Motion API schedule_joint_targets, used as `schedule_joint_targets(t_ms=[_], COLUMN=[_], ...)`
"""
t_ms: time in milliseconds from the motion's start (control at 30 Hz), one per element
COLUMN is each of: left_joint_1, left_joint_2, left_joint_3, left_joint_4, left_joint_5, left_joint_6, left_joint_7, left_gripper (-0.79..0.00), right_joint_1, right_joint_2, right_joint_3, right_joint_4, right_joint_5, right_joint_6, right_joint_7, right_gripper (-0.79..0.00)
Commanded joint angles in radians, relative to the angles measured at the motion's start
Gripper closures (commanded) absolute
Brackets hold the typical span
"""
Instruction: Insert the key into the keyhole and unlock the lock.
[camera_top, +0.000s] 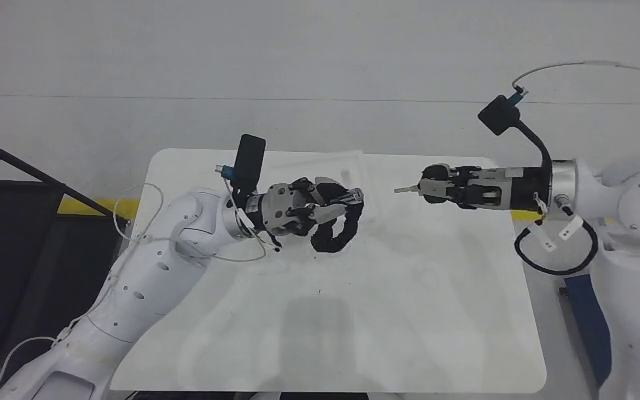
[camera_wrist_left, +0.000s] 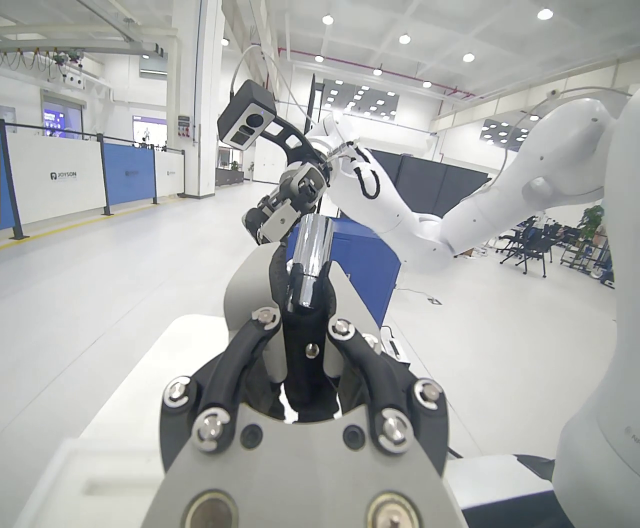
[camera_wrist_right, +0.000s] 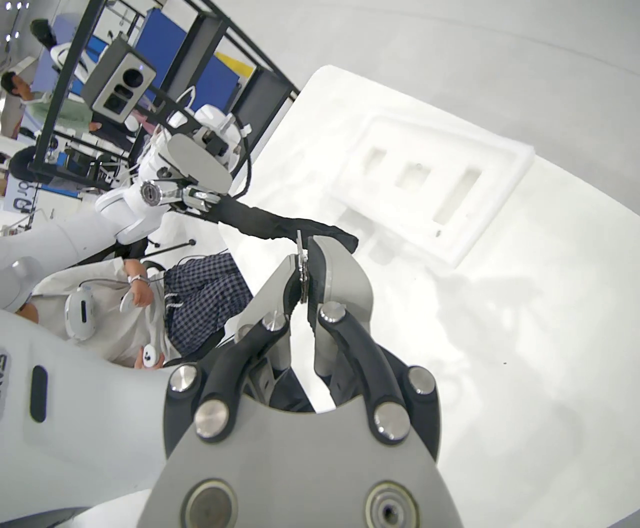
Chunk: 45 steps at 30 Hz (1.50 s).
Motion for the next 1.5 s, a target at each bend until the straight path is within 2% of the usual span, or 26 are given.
schedule_joint_targets(t_ms=[0, 167, 633, 700, 833, 1000, 1200, 1467], left_joint_1=[-0.001, 0.001, 0.003, 0.015, 0.064, 0.106, 0.100, 0.062], left_joint_2=[-0.008, -0.024, -0.024, -0.025, -0.025, -0.020, -0.011, 0.000], left_joint_3=[0.018, 0.054, 0.053, 0.044, 0.027, 0.019, 0.021, 0.070], left_joint_4=[0.002, 0.021, 0.019, 0.002, 0.009, -0.003, -0.003, 0.070], left_joint_5=[-0.007, -0.009, -0.009, 0.001, 0.046, 0.138, 0.250, 0.419], left_joint_6=[0.000, 0.000, 0.006, 0.027, 0.000, 0.000, 0.000, 0.000], left_joint_7=[0.026, 0.072, 0.071, 0.056, 0.066, 0.078, 0.157, 0.339], left_gripper=[0.000, 0.000, 0.000, 0.000, 0.000, 0.000, 0.000, 0.000], right_joint_1=[0.025, 0.058, 0.051, 0.061, 0.089, 0.102, 0.101, 0.110], right_joint_2=[0.002, 0.010, 0.014, 0.015, 0.019, 0.039, 0.080, 0.119], right_joint_3=[-0.010, -0.027, -0.051, -0.064, -0.090, -0.142, -0.195, -0.209], right_joint_4=[0.003, 0.007, -0.009, -0.007, -0.005, -0.012, -0.021, -0.028], right_joint_5=[0.019, 0.028, 0.008, 0.020, 0.071, 0.144, 0.192, 0.200], right_joint_6=[0.007, 0.034, 0.037, 0.051, 0.094, 0.139, 0.173, 0.214], right_joint_7=[0.028, 0.056, 0.040, 0.041, 0.097, 0.097, 0.097, 0.097], right_gripper=[0.000, 0.000, 0.000, 0.000, 0.000, 0.000, 0.000, 0.000])
